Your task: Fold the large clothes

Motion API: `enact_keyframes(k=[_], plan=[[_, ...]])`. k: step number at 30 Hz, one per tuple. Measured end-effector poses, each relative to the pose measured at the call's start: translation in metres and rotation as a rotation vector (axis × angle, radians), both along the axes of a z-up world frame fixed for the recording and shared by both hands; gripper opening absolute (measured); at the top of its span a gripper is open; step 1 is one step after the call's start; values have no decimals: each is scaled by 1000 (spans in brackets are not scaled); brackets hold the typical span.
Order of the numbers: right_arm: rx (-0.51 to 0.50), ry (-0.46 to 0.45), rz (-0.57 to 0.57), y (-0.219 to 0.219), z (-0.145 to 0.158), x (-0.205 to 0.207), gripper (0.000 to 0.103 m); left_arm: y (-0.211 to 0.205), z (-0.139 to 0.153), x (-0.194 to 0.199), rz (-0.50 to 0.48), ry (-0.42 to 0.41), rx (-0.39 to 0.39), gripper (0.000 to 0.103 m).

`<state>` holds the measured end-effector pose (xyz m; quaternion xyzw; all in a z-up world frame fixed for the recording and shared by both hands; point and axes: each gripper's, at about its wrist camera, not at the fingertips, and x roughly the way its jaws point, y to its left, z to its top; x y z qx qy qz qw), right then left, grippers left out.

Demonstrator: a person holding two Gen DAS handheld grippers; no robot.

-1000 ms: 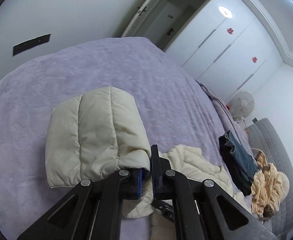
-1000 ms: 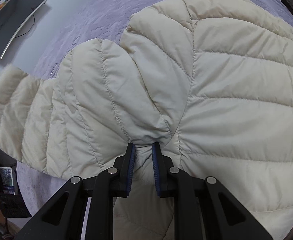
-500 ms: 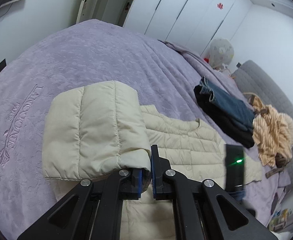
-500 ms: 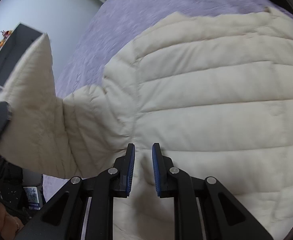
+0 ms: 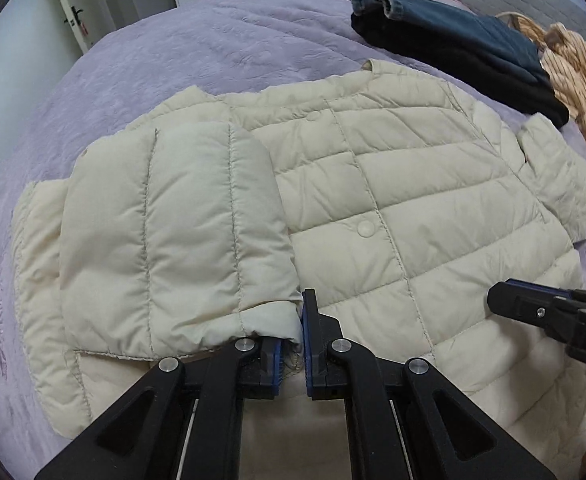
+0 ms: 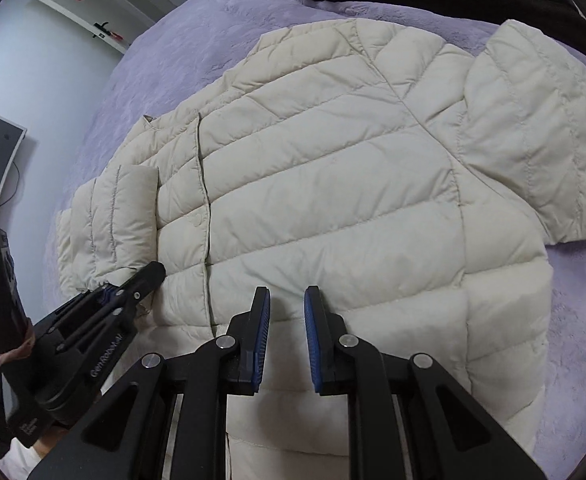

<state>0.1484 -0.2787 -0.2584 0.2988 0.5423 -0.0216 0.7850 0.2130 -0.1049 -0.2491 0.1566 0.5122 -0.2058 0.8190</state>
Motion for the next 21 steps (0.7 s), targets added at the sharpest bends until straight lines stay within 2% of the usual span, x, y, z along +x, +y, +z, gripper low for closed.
enact_keyframes(k=[2,6,8,9,11,14,17,21], plan=[[13,-3,-2,-2,0,0,21,-2,2,-5,-18,-2,5,9],[17,-6,6,-1,1,1,21,0,8,-10,-28,-15,15,9],[18,-3,11,-1,2,1,21,0,9,-13,-28,-18,17,57],[17,-1,12,-1,2,2,22,2,11,-16,-20,-29,19,103],[17,0,15,-4,4,1,24,3,18,-21,-19,-93,39,102],[13,-1,18,-6,7,0,31,6,22,-24,-28,-72,44,102],[-12,4,37,-1,11,3,39,24,37,-33,-8,-100,14,102],[-104,-40,112,21,35,10,74,73,59,-36,121,-141,-46,102]])
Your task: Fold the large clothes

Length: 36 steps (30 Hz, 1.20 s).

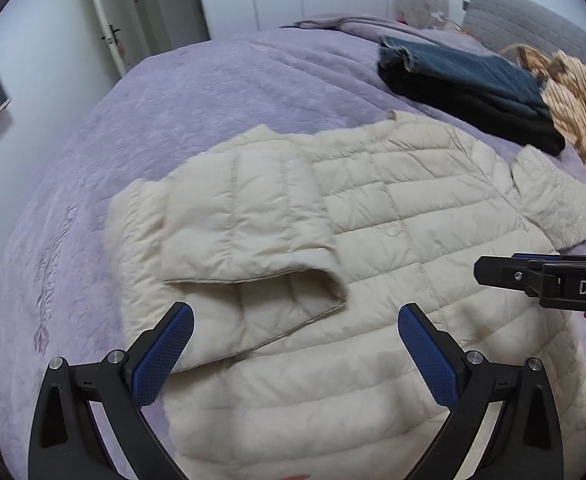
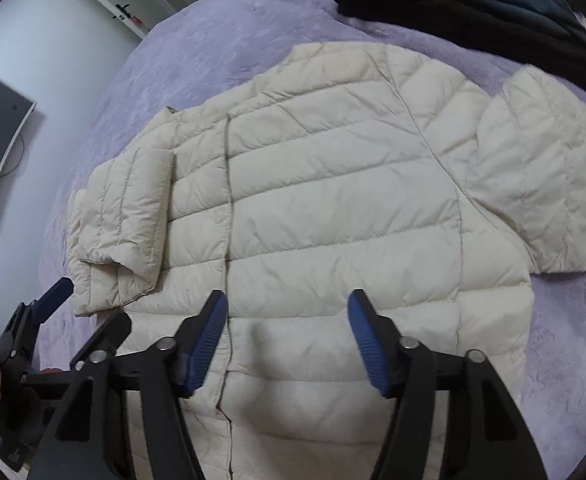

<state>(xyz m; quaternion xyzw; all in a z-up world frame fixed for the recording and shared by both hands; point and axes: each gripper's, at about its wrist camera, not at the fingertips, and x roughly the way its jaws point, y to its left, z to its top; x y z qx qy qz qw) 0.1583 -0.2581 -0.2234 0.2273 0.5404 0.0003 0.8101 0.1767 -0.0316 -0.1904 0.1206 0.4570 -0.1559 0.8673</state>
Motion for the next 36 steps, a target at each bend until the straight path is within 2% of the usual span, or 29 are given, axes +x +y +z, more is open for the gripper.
enact_keyframes(k=[5,9,13,15,17,18,19,20,21,25,28,33,36], plan=[[-164,-110,225,67,33,24,78,77,3,12,248,-23,13,102],[-363,-164,423,136,36,38,78,127,-12,18,385,32,-9,102],[-518,-182,541,183,19,55,78,133,-33,13,363,63,45,102],[-604,-176,574,198,7,64,78,125,-46,13,327,80,83,102],[-682,-176,585,208,-3,70,78,121,-53,15,315,83,89,102],[-719,-184,578,210,-6,72,74,120,-56,19,322,84,84,102],[-739,-194,568,211,-7,72,65,121,-57,24,339,84,77,102],[-753,-196,553,210,-7,73,32,123,-58,28,359,82,69,102],[-756,-191,524,207,-7,75,12,125,-60,33,381,82,63,102],[-608,-220,346,168,13,74,9,134,-64,44,435,88,70,102],[-442,-197,162,121,19,63,9,138,-68,46,442,90,80,102],[-198,-88,-130,47,-2,39,9,139,-73,53,443,91,100,102],[-52,-33,-234,18,-23,26,9,137,-72,52,423,87,122,102]])
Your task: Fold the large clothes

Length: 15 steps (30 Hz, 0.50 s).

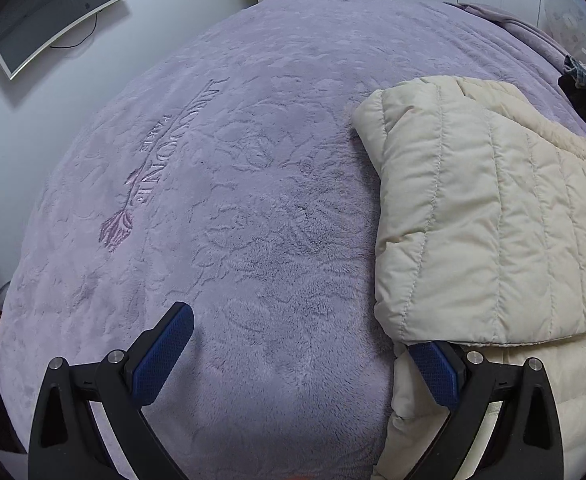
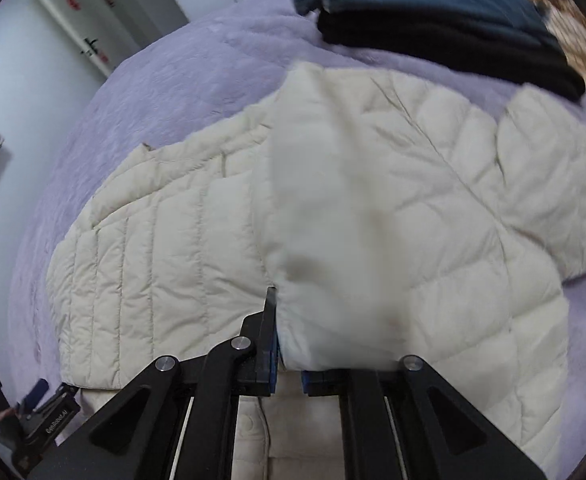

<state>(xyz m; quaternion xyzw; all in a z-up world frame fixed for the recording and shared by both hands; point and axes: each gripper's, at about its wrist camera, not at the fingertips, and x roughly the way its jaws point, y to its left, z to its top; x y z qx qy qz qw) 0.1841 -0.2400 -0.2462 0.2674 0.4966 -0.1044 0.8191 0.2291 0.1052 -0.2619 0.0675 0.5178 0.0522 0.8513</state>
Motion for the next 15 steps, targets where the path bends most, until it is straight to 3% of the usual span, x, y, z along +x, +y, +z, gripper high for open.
enact_keyframes(k=[2,7,11,15], plan=[[65,3,-32,-10,-9,-4,9,3,4,-1,-27,6,7,102],[118,5,-84,-22,-16,-6,9,20,27,-13,-91,-3,22,102],[108,10,-61,-20,-20,-8,9,40,53,-8,-51,-45,-56,102],[61,15,-12,-16,-18,-4,9,19,54,16,-105,-73,-56,102]])
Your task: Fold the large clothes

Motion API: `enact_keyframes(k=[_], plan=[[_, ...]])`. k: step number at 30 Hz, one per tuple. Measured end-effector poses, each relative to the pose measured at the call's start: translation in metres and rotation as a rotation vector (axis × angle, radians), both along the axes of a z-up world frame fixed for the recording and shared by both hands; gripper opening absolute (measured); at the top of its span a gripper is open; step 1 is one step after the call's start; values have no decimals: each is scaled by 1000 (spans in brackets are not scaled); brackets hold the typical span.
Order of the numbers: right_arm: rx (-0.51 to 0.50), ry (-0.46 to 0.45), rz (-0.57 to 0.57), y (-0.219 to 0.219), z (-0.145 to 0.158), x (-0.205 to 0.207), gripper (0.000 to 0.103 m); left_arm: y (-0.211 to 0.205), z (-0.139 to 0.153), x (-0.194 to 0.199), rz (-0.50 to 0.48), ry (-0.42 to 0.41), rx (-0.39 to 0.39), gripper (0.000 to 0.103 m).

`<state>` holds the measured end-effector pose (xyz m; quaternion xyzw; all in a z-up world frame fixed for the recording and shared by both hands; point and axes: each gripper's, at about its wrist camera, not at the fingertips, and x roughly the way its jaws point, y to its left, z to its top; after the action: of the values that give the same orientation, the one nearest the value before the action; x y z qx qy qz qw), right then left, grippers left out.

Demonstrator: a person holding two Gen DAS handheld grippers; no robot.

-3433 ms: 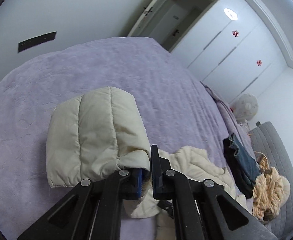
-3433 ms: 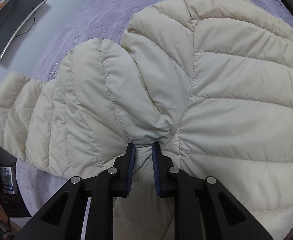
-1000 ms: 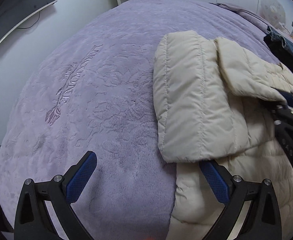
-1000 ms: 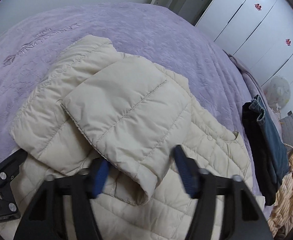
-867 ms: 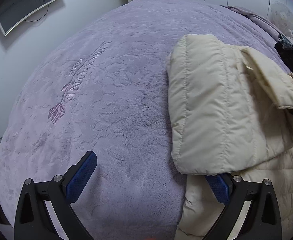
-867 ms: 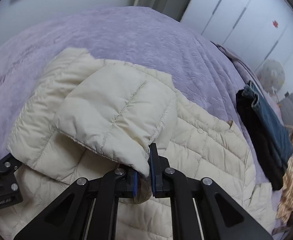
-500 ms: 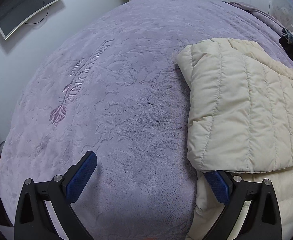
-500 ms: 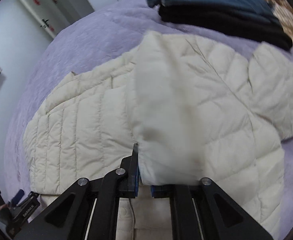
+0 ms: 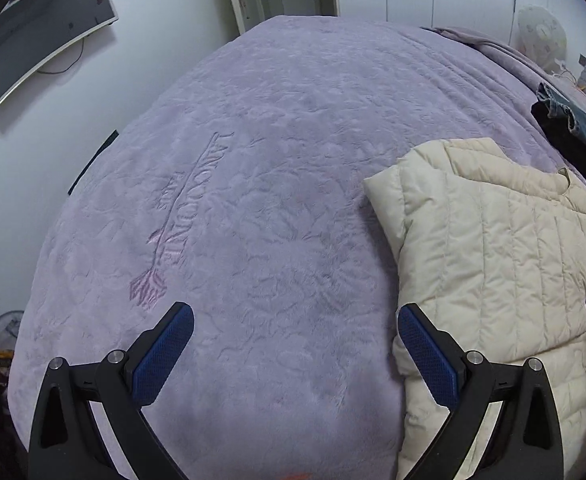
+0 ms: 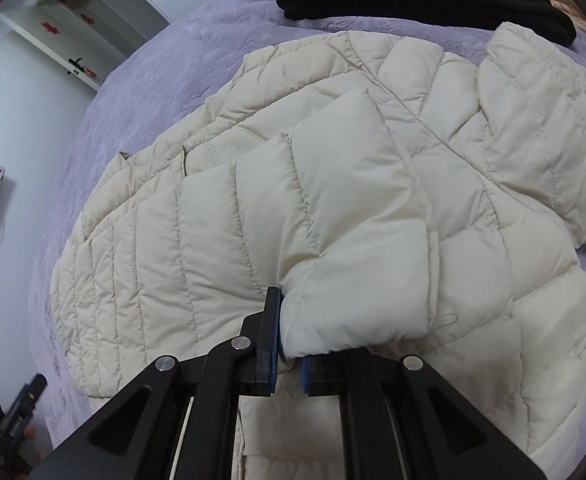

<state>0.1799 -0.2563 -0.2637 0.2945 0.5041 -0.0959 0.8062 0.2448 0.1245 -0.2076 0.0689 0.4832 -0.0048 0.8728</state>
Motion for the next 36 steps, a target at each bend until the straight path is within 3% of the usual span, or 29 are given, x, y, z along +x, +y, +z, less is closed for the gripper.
enact_keyframes(k=[4,9,13,16,17,19,20,21,25,26,27,28,29,30,36], plan=[[-5,3,5,1,1,0,9,-30,-24,30,-48,23,-16,102],[-28,5,27,3,0,9,9,-37,-50,66,8,65,-7,102],[-60,16,5,-6,-1,20,9,-33,-50,68,-4,79,-18,102],[18,21,-48,-23,-2,14,10,-21,-39,64,-28,71,-51,102],[38,16,-41,-24,0,11,14,-16,-35,64,-28,71,-70,102],[45,-2,-5,-17,10,1,48,-4,-30,68,-23,75,-100,102],[47,-16,14,-10,17,-6,77,1,-28,70,-13,72,-102,102],[54,-39,33,-1,25,-14,83,6,-25,72,-3,67,-100,102],[188,-97,170,60,44,-29,79,16,-18,74,18,47,-112,102],[227,-89,216,81,43,-26,68,17,-18,72,26,45,-113,102],[271,-78,258,103,38,-21,47,18,-17,71,33,43,-111,102],[325,-66,288,122,31,-14,37,19,-17,69,41,41,-106,102],[376,-50,298,139,22,-6,19,21,-17,68,46,39,-103,102],[416,-39,294,153,12,0,12,22,-17,67,50,39,-105,102],[550,7,160,193,-35,15,10,22,-23,79,51,57,-163,102]])
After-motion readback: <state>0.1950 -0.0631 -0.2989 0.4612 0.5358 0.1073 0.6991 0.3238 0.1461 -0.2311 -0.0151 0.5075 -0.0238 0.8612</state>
